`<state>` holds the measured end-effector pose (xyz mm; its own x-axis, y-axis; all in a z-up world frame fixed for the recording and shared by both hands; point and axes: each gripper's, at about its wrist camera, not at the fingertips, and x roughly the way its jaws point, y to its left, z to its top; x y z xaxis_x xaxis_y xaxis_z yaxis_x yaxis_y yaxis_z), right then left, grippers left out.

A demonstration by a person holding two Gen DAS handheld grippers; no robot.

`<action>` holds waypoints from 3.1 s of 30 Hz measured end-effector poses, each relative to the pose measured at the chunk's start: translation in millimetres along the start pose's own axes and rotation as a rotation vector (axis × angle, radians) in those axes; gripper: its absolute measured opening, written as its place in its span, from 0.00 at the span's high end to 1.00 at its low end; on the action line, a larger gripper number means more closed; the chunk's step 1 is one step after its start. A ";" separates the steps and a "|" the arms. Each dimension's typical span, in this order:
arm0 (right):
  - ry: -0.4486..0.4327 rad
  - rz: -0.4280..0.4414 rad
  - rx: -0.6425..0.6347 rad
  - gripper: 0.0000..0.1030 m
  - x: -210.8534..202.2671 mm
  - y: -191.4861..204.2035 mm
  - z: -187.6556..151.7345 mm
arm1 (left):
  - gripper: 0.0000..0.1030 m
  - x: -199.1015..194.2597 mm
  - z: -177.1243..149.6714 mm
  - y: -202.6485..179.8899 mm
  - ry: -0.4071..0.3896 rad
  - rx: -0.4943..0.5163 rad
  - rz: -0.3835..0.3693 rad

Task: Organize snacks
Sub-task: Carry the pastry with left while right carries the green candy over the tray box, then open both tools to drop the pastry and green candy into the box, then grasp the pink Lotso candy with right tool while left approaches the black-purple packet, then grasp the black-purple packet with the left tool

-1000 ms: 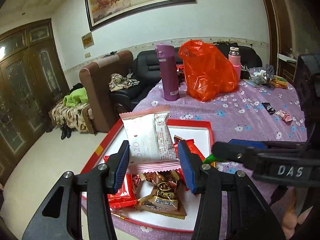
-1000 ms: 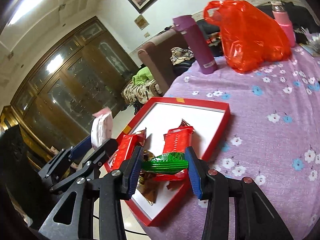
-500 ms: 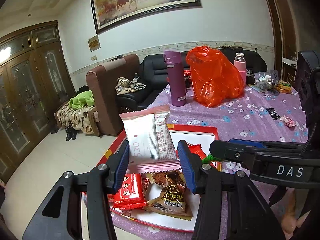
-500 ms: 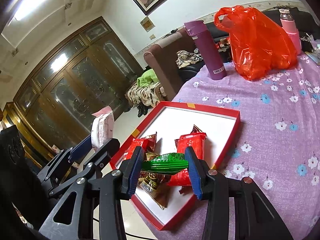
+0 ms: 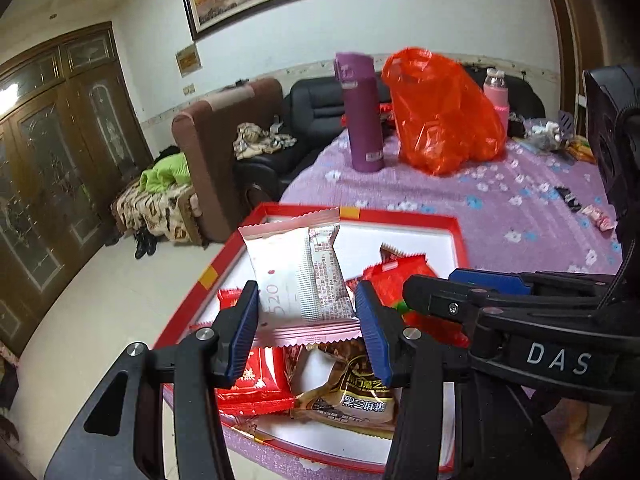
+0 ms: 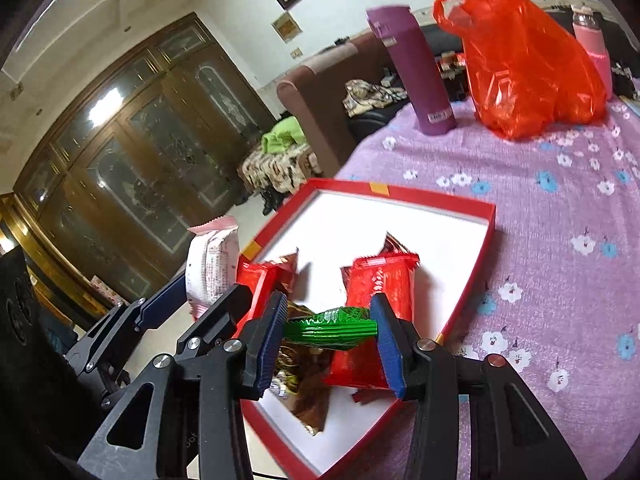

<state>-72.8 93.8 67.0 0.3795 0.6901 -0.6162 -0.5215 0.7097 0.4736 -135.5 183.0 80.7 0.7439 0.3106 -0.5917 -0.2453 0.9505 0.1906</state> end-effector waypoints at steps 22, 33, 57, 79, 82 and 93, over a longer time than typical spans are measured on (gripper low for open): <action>0.110 -0.124 0.001 0.39 52.2 -14.8 28.6 | 0.33 51.6 16.3 -12.2 0.163 -0.004 0.022; -0.188 -0.377 0.041 0.25 -104.5 -133.2 35.9 | 0.20 9.2 22.0 -32.0 0.064 0.054 0.001; -0.074 -0.693 0.184 0.61 -137.1 -317.7 24.0 | 0.20 4.0 101.2 -223.6 0.080 0.344 -0.177; -0.441 -0.229 0.712 0.61 -243.7 -388.5 -0.5 | 0.21 129.5 131.4 -411.1 0.317 0.359 -0.293; -0.447 -0.214 0.723 0.61 -244.5 -390.6 -1.6 | 0.25 140.3 125.5 -417.9 0.355 0.345 -0.308; -0.443 -0.228 0.716 0.60 -243.8 -388.3 -2.0 | 0.63 134.2 117.1 -416.3 0.345 0.290 -0.417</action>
<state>35.6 -350.3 32.0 0.7560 0.4062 -0.5133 0.1525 0.6533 0.7416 139.2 -170.6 13.6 0.4851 -0.0608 -0.8723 0.2384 0.9690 0.0650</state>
